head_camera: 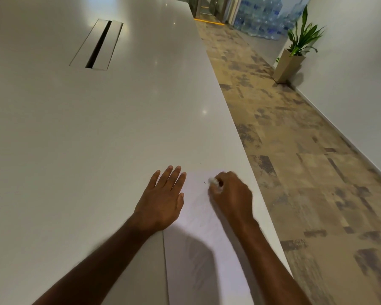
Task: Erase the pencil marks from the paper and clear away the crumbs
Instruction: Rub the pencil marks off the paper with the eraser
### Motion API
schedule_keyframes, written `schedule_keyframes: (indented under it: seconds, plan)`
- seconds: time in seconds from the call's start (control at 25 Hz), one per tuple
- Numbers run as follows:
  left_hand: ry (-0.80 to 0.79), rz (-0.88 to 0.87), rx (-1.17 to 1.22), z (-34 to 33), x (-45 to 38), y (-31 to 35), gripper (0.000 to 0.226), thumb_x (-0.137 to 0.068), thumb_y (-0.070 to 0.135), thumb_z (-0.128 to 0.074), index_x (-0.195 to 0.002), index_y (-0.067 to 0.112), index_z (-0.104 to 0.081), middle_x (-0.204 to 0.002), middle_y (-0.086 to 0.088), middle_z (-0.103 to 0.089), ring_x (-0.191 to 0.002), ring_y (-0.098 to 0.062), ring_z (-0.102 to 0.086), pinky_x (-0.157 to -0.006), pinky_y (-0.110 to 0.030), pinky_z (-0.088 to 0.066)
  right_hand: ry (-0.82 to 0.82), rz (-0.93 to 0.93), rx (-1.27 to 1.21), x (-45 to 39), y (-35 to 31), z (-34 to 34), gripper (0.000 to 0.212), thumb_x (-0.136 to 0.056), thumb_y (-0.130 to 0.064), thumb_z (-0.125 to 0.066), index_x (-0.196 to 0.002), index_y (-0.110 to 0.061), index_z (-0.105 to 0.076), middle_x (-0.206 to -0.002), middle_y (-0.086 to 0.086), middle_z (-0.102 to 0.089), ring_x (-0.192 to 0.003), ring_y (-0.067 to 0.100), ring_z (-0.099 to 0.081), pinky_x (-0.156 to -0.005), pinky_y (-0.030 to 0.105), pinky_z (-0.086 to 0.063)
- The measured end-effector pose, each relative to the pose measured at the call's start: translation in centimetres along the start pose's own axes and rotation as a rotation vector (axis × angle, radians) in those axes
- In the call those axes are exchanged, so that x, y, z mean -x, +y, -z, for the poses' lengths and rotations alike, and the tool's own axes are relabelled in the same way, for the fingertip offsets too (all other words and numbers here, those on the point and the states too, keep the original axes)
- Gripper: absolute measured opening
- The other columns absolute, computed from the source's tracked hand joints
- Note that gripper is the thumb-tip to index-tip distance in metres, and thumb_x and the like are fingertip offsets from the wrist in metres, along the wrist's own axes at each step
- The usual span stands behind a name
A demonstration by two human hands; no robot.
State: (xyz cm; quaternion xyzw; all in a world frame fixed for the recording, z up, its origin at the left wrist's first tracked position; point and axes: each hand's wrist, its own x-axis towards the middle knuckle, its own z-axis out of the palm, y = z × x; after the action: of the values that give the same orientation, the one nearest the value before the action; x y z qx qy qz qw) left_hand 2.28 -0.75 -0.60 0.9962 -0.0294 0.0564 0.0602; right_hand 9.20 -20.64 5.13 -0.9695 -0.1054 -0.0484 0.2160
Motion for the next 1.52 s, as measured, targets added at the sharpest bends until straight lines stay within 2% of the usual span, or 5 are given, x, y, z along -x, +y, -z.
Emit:
schedule_keyframes:
  seconds: [0.12, 0.68, 0.88, 1.04, 1.52]
  plan:
    - [-0.007, -0.002, 0.013, -0.1, 0.0, -0.1, 0.065, -0.103, 0.042, -0.013, -0.159, 0.015, -0.029, -0.167, -0.008, -0.023, -0.155, -0.027, -0.02, -0.124, -0.051, -0.021, -0.16, 0.216, -0.067, 4.1, -1.9, -0.9, 0.026, -0.098, -0.046, -0.062, -0.081, -0.027, -0.068, -0.081, -0.011, -0.064, -0.071, 0.009, -0.06, -0.062, 0.019, -0.042]
    - [-0.006, -0.003, 0.002, 0.0, -0.1, 0.0, 0.063, -0.103, 0.041, -0.017, -0.158, 0.014, -0.031, -0.166, -0.009, -0.027, -0.154, -0.028, -0.023, -0.123, -0.052, -0.024, 0.049, -0.06, -0.01, -3.3, -0.1, -0.4, 0.029, -0.101, -0.042, -0.057, -0.08, -0.024, -0.065, -0.086, -0.007, -0.065, -0.072, 0.016, -0.061, -0.059, 0.025, -0.033]
    - [-0.005, -0.005, 0.032, -0.3, 0.0, -0.1, 0.063, -0.104, 0.042, -0.015, -0.16, 0.016, -0.027, -0.168, -0.007, -0.021, -0.155, -0.026, -0.017, -0.125, -0.05, -0.019, -0.193, 0.245, -0.09, 1.3, -2.2, -1.4, 0.021, -0.098, -0.042, -0.066, -0.082, -0.029, -0.068, -0.082, -0.011, -0.066, -0.071, 0.006, -0.059, -0.062, 0.013, -0.038]
    - [-0.013, -0.003, 0.025, -0.1, -0.1, -0.1, 0.065, -0.102, 0.043, -0.012, -0.161, 0.017, -0.025, -0.168, -0.006, -0.019, -0.156, -0.026, -0.015, -0.125, -0.05, -0.017, 0.02, 0.016, -0.063, -3.4, -0.4, -1.1, 0.031, -0.1, -0.044, -0.061, -0.076, -0.025, -0.065, -0.078, -0.01, -0.064, -0.065, 0.006, -0.056, -0.061, 0.023, -0.038]
    - [-0.041, 0.005, 0.01, 0.3, -0.1, 0.1, 0.067, -0.103, 0.045, -0.007, -0.159, 0.016, -0.029, -0.166, -0.008, -0.024, -0.155, -0.028, -0.021, -0.123, -0.053, -0.024, -0.085, 0.263, -0.07, 0.9, -3.4, -3.5, 0.016, -0.101, -0.032, -0.065, -0.092, -0.02, -0.069, -0.085, -0.004, -0.061, -0.067, 0.01, -0.055, -0.062, 0.02, -0.043]
